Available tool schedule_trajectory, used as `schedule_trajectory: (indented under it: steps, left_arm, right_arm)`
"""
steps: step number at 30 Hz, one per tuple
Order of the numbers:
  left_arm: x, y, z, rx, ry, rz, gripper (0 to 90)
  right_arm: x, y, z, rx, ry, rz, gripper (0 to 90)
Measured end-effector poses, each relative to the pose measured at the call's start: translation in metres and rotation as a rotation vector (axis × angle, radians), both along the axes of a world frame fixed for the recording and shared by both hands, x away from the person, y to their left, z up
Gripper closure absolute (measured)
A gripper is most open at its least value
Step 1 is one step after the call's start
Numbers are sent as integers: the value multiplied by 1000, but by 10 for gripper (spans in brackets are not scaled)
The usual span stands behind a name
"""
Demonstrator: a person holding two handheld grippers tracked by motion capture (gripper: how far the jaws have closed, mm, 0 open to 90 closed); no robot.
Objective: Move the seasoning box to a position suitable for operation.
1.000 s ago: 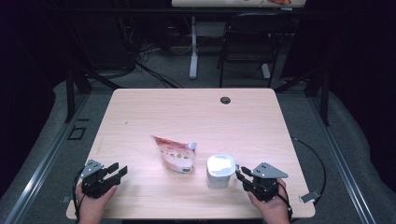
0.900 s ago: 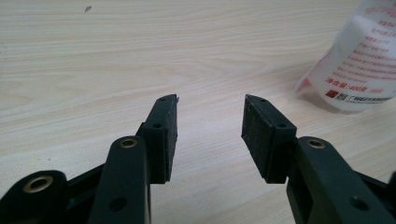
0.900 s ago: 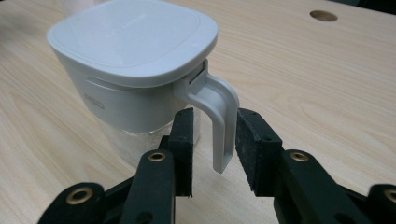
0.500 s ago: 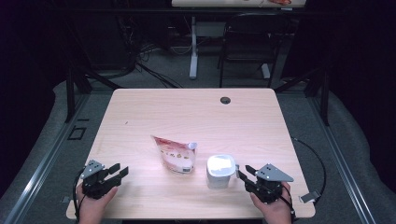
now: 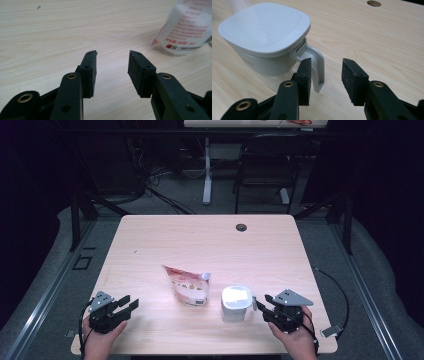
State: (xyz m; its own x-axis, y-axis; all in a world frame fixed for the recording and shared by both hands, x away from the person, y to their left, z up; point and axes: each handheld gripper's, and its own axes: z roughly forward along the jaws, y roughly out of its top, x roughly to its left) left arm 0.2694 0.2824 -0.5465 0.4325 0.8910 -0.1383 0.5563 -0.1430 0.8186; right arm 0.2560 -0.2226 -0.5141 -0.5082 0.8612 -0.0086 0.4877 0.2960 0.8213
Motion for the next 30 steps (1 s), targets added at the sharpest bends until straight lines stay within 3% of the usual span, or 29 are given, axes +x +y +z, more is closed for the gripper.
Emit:
schedule_trajectory:
  steps: [3, 6, 12, 16, 22, 30]
  left_arm:
    - [1, 0, 0, 23, 18, 8, 588]
    - [2, 1, 1, 32, 51, 6, 597]
    - [1, 1, 2, 26, 54, 1, 622]
    - [1, 1, 2, 15, 42, 7, 623]
    - [2, 1, 0, 13, 46, -6, 623]
    - [4, 1, -4, 26, 63, -4, 606]
  right_arm:
    - [2, 0, 5, 7, 13, -6, 630]
    - [3, 0, 14, -17, 15, -9, 686]
    - [7, 2, 32, -72, 44, -5, 750]
    - [11, 5, 38, -69, 66, 2, 773]
    - [21, 17, 54, -71, 107, 29, 875]
    - [21, 29, 59, -52, 98, 47, 900]
